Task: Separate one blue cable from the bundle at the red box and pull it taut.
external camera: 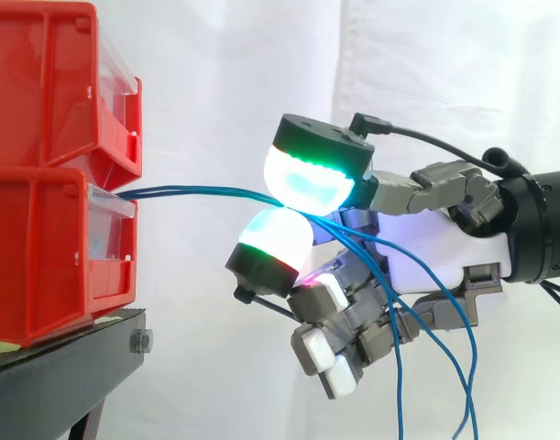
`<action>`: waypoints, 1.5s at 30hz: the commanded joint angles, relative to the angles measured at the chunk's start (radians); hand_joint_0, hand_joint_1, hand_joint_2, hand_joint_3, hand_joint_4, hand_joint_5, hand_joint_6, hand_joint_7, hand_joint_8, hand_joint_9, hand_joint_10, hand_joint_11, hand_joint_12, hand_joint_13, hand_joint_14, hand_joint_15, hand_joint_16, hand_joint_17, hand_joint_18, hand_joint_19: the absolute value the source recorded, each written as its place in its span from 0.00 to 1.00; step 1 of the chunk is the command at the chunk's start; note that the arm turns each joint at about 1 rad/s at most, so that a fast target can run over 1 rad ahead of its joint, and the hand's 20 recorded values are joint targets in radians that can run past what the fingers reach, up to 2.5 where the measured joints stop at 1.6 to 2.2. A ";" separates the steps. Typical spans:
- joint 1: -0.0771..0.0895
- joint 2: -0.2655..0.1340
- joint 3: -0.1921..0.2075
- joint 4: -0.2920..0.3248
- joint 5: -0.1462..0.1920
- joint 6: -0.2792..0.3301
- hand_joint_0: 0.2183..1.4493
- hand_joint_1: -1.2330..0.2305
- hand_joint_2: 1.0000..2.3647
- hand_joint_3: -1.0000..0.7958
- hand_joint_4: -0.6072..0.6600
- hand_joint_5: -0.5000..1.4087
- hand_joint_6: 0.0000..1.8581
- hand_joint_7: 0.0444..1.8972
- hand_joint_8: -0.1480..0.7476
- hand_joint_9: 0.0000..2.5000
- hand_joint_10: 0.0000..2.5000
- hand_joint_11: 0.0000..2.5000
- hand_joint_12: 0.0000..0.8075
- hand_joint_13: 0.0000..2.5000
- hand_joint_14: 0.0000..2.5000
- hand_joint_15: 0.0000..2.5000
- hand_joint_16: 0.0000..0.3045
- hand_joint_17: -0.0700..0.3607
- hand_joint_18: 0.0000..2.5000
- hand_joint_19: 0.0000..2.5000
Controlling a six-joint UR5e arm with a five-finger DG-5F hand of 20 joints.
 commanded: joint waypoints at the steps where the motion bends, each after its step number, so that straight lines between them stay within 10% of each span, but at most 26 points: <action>1: 0.002 0.000 0.000 -0.002 -0.001 -0.011 0.35 0.15 0.00 0.28 0.49 0.18 0.50 0.64 0.48 0.44 0.01 0.44 0.44 0.39 0.01 0.30 0.13 0.38 0.31 0.29; 19: 0.005 0.000 0.000 0.003 0.001 -0.021 0.28 0.50 0.00 0.28 0.52 0.18 0.48 0.60 0.49 0.47 0.01 0.44 0.47 0.40 0.01 0.31 0.15 0.40 0.33 0.31; 33: 0.006 0.001 0.000 0.003 0.001 -0.021 0.46 0.22 0.00 0.28 0.40 0.18 0.50 0.66 0.48 0.46 0.01 0.46 0.45 0.39 0.01 0.31 0.15 0.40 0.33 0.31; 45: 0.005 0.000 0.000 0.001 -0.002 -0.026 0.28 0.17 0.00 0.28 0.47 0.19 0.49 0.64 0.49 0.48 0.01 0.47 0.45 0.39 0.01 0.32 0.15 0.40 0.33 0.31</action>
